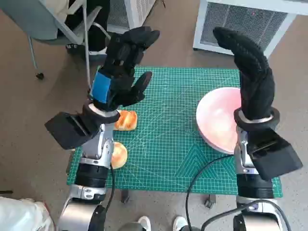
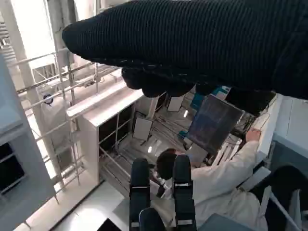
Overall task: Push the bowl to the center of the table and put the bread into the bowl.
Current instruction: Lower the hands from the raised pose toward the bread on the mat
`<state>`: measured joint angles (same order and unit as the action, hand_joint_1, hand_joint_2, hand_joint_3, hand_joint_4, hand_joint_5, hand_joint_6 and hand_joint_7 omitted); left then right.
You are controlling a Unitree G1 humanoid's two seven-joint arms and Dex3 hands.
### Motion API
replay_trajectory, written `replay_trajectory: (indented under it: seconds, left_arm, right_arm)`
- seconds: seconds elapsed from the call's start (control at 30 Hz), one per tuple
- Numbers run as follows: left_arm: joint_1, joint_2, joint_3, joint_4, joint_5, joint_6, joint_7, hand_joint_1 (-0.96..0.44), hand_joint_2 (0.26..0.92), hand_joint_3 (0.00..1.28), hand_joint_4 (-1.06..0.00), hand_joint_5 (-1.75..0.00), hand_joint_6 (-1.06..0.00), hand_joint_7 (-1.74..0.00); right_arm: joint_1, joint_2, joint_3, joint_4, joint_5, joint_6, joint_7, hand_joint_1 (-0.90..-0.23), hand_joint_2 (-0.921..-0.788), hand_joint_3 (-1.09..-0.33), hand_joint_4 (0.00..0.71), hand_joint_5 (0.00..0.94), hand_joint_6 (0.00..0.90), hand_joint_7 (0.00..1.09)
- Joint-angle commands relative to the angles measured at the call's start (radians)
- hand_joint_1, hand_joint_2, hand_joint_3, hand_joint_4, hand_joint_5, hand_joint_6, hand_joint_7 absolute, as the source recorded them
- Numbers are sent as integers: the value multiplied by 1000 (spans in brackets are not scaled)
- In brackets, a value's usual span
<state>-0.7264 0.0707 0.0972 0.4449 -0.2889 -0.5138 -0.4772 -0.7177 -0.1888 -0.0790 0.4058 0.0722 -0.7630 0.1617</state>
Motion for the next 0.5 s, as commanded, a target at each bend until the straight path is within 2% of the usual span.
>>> replay_trajectory:
  seconds: [0.03,0.5]
  left_arm:
    - [-13,0,4,-2,-3,1,4,-377,920,568,1,-557,1,-847]
    - [-12,9,8,0,2,-2,13,-362,920,573,1,-538,1,-844]
  right_arm:
    - [24,-1,0,16,-5,4,8,-573,-921,-765,288,0,22,674]
    - [19,1,2,27,-1,1,12,-571,-921,-763,288,0,21,677]
